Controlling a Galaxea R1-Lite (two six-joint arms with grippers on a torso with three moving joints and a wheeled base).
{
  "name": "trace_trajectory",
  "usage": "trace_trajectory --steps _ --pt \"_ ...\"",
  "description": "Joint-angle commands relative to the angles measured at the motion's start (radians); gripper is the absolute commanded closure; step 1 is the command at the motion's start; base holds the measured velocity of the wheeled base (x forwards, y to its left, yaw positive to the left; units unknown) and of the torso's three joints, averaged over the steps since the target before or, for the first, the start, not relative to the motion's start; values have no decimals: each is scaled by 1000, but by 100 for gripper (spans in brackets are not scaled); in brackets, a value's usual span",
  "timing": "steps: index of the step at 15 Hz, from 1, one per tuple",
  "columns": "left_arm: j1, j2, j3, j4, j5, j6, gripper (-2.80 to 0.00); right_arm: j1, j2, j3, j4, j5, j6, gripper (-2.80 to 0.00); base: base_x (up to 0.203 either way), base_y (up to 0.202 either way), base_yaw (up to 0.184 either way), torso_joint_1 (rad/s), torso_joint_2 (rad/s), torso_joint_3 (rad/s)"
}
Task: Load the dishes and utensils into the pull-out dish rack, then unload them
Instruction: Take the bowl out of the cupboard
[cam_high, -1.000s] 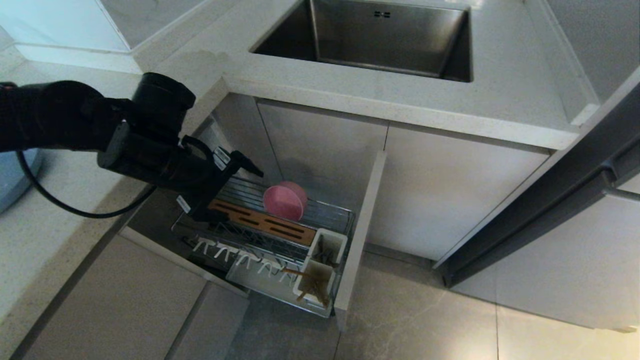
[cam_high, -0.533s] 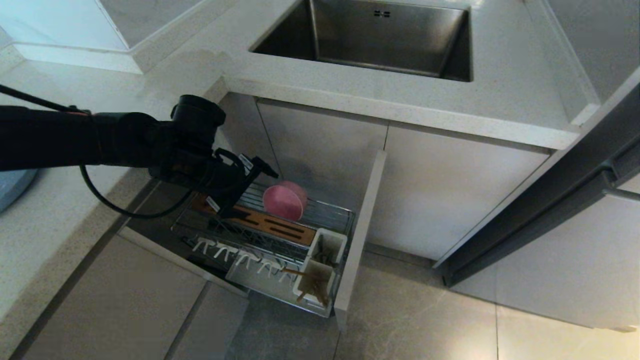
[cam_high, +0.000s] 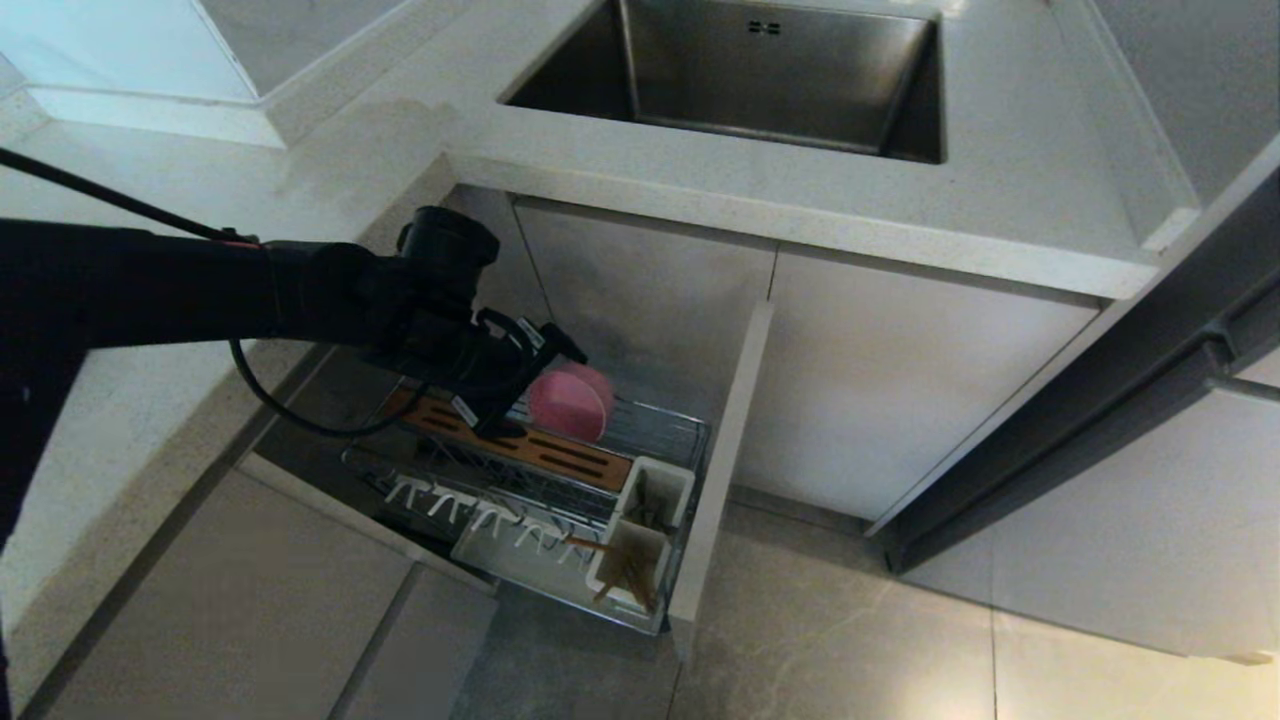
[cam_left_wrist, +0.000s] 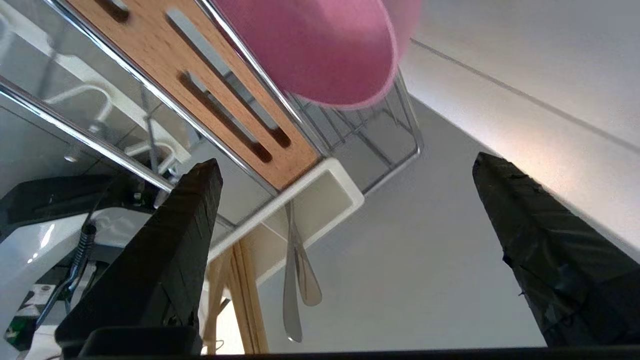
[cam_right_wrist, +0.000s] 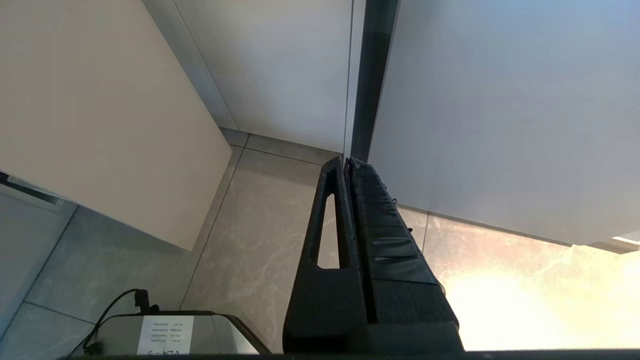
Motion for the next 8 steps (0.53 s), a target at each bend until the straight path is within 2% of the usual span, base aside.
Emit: trace_trajectory --steps 1,8 --pt "-9 6 -5 0 4 -7 -280 0 -1 0 0 0 0 0 0 0 0 0 0 0" --pt "-19 97 -54 -61 70 -1 -280 0 -1 0 0 0 0 0 0 0 0 0 0 0"
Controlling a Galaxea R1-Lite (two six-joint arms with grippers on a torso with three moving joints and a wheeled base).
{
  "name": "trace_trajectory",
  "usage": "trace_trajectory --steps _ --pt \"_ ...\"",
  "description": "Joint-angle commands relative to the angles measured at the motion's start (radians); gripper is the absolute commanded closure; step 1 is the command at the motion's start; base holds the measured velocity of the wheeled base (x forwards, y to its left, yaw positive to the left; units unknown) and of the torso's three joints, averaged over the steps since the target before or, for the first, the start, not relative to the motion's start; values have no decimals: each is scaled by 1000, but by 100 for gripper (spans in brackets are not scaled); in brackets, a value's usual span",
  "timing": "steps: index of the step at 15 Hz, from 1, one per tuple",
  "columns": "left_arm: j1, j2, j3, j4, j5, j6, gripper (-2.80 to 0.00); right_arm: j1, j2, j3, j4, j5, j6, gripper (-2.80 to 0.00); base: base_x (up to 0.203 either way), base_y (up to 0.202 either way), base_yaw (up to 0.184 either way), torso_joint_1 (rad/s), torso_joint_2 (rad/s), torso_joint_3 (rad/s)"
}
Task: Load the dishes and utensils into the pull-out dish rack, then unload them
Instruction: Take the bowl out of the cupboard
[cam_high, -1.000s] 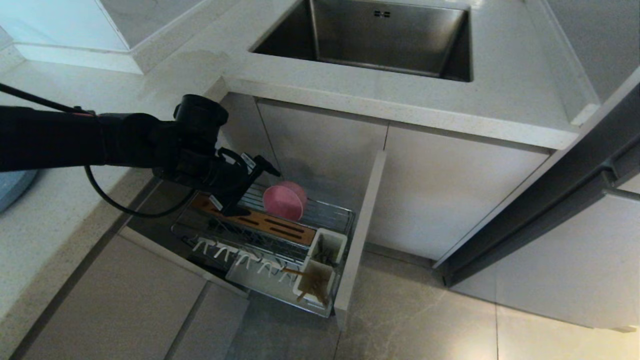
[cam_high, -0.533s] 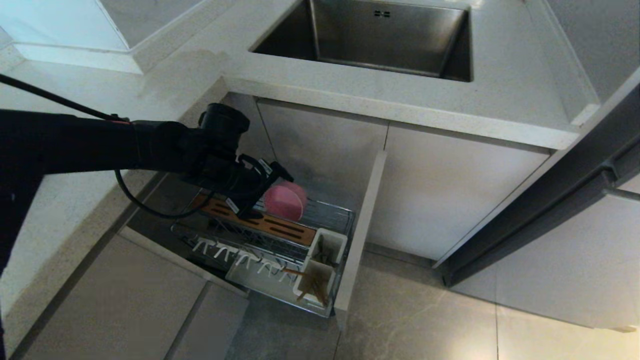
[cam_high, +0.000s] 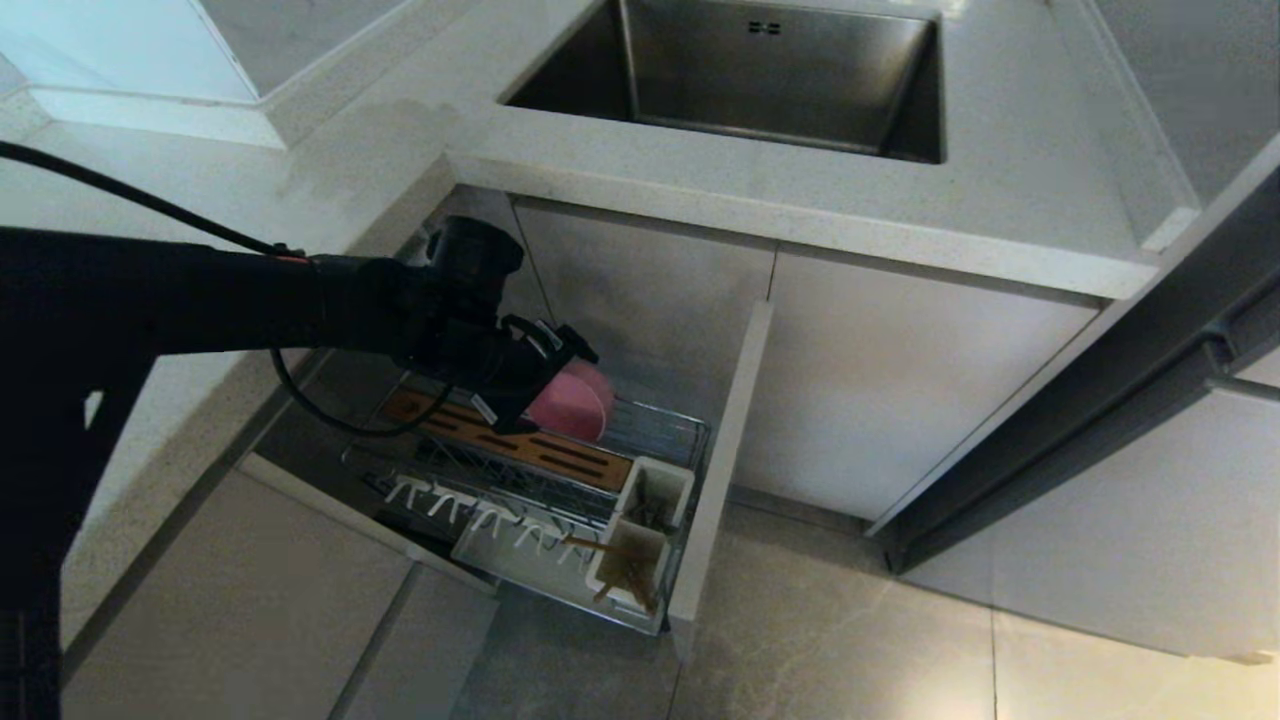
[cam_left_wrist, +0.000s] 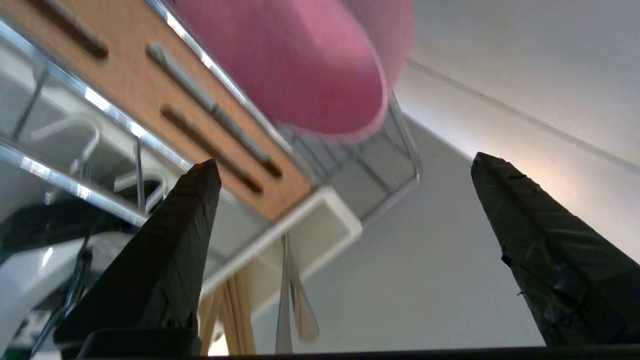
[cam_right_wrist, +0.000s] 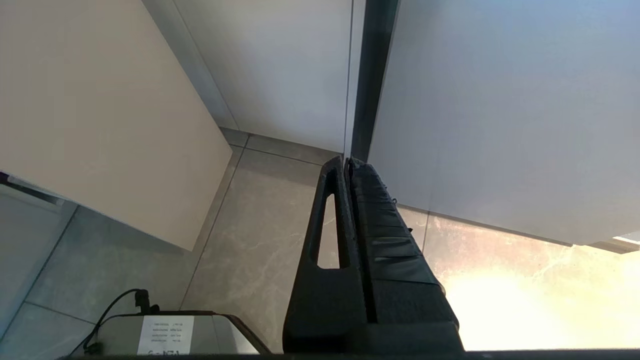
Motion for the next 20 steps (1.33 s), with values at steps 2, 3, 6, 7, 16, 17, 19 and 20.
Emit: trace_trajectory --steps 2,3,6,7,16,17,19,20 --pt "-1 47 -21 -29 10 -2 -280 0 -1 0 0 0 0 0 0 0 0 0 0 0" --pt "-3 60 -35 -31 12 -2 -280 0 -1 0 0 0 0 0 0 0 0 0 0 0" --pt "-12 86 -75 -49 15 9 -280 0 -1 0 0 0 0 0 0 0 0 0 0 0" --pt "-15 94 -83 -61 15 12 -280 0 -1 0 0 0 0 0 0 0 0 0 0 0" --pt "-15 135 -97 -92 50 54 -280 0 -1 0 0 0 0 0 0 0 0 0 0 0" --pt "-14 139 -102 -92 50 55 -280 0 -1 0 0 0 0 0 0 0 0 0 0 0" --pt "-12 150 -107 -92 50 55 -280 0 -1 0 0 0 0 0 0 0 0 0 0 0" --pt "-12 154 -114 -92 50 55 -280 0 -1 0 0 0 0 0 0 0 0 0 0 0"
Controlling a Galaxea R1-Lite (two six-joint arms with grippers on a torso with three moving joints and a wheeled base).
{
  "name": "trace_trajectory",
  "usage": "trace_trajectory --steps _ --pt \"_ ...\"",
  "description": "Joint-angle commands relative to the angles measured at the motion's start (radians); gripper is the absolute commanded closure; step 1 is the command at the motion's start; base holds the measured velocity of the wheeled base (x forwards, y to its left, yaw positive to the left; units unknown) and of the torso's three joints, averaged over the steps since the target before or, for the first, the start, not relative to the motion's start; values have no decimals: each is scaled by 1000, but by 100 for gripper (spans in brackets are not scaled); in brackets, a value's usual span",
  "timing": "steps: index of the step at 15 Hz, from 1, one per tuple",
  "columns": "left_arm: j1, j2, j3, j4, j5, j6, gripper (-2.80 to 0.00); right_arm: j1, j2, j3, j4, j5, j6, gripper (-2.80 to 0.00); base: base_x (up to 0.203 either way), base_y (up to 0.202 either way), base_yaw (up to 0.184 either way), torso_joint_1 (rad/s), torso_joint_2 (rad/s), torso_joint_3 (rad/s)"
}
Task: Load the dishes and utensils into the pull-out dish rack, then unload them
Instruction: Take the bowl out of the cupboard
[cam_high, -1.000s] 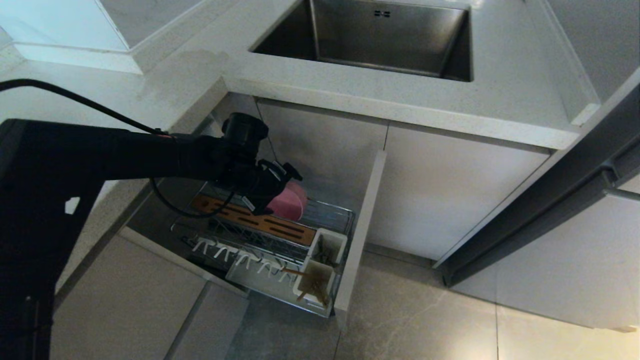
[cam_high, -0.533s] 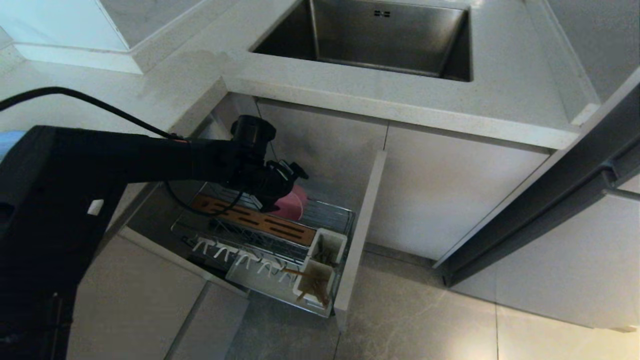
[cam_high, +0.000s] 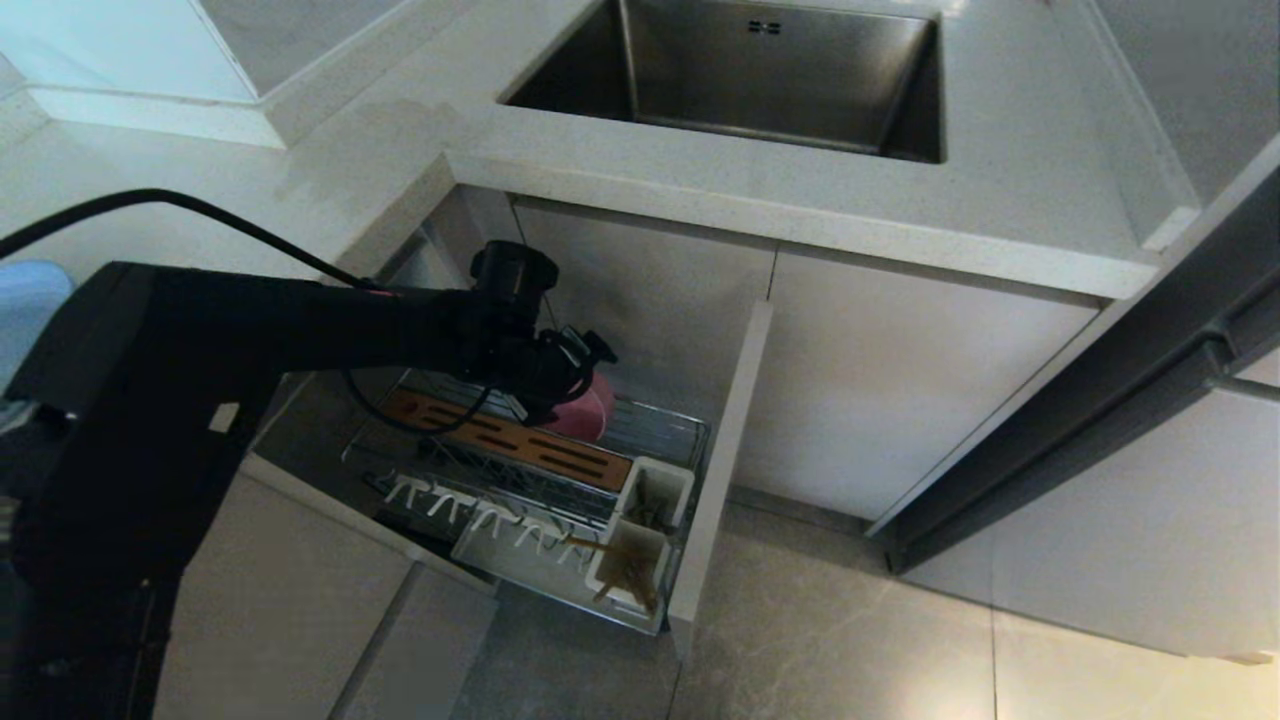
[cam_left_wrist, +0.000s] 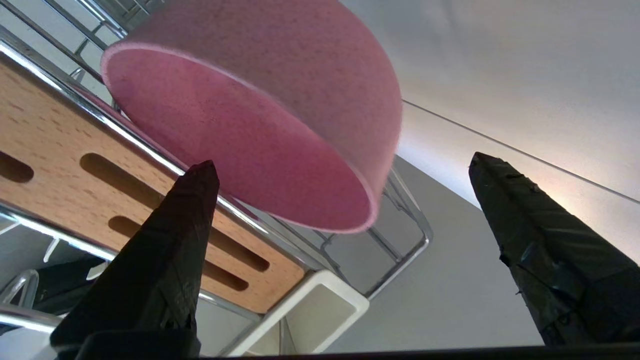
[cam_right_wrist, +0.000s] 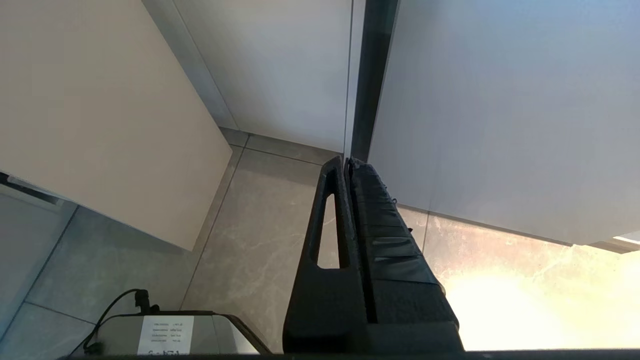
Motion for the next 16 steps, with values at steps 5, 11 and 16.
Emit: trace_trajectory --steps 5,11,16 --pt "1 23 -11 1 26 15 -280 0 -1 0 0 0 0 0 0 0 0 0 0 0" --pt "-1 17 -11 3 26 16 0 0 -1 0 0 0 0 0 0 0 0 0 0 0" --pt "-1 10 -11 4 26 16 0 0 -1 0 0 0 0 0 0 0 0 0 0 0"
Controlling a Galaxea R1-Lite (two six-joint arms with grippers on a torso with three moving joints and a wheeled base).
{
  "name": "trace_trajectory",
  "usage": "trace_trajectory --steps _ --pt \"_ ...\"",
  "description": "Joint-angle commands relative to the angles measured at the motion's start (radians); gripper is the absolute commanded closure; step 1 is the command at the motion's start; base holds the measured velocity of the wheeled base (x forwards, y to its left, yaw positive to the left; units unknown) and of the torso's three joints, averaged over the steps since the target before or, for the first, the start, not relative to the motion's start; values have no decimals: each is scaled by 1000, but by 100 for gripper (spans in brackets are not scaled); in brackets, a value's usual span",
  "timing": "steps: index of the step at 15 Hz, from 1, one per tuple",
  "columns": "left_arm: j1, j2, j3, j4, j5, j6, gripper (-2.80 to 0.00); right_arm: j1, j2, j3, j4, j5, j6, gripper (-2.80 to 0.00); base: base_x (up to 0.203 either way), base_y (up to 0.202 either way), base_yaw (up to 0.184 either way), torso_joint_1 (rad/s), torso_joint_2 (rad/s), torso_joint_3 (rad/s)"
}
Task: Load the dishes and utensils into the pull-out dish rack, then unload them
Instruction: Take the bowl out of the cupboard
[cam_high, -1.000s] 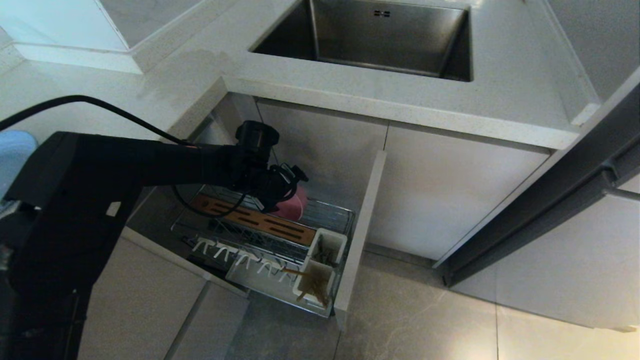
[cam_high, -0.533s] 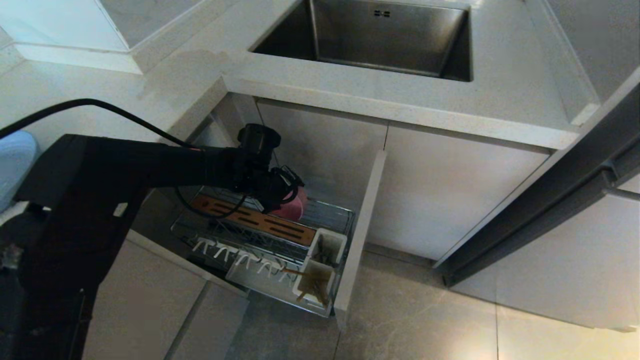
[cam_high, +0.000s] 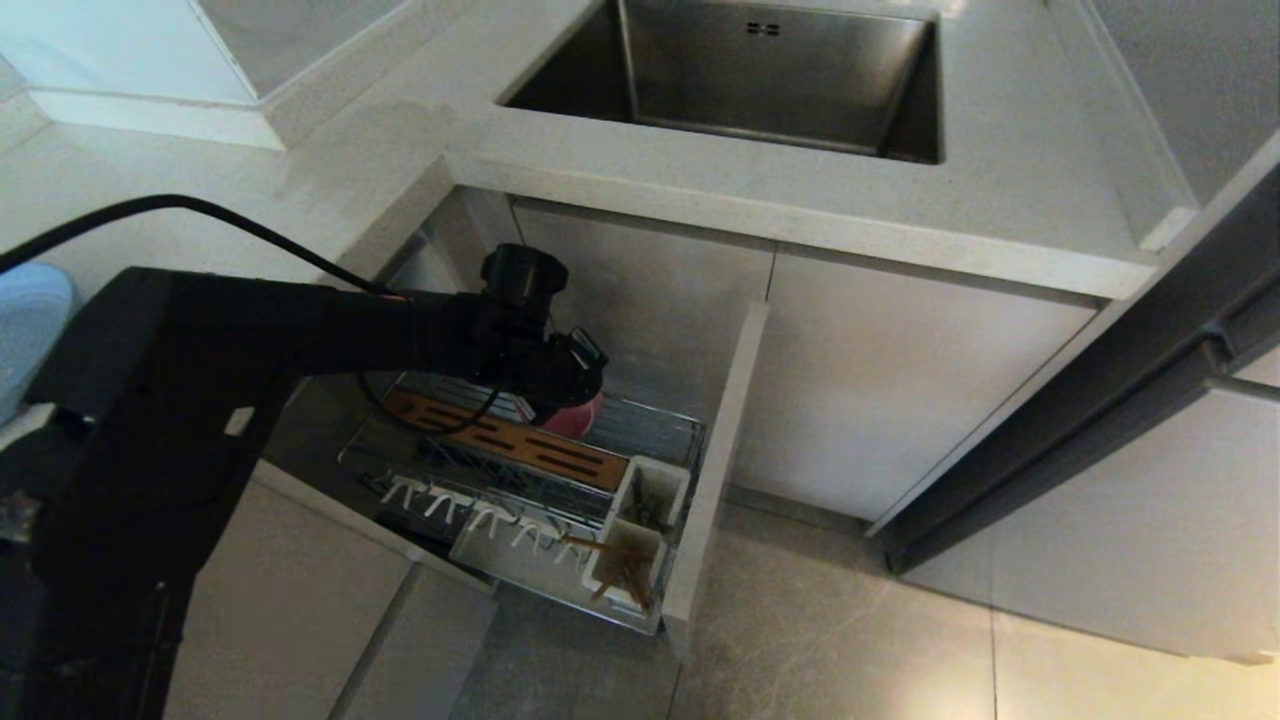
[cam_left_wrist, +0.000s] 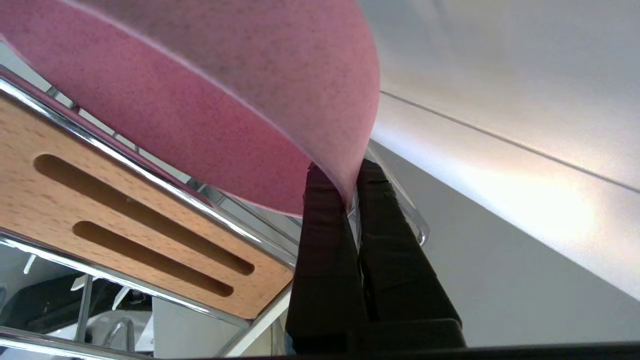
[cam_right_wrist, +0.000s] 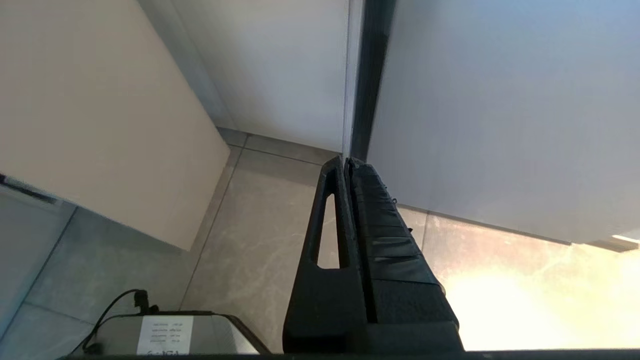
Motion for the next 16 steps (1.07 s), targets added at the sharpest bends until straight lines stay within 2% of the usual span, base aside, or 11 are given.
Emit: trace_trajectory --steps 1,7,16 --pt "0 -7 1 4 5 -7 0 0 -1 0 -1 1 0 0 0 0 0 0 0 0" --pt "-17 -64 20 10 6 -8 0 0 -1 0 -1 1 0 0 0 0 0 0 0 0" --pt "-123 -271 90 32 23 -19 0 0 -1 0 -1 1 0 0 0 0 0 0 0 0"
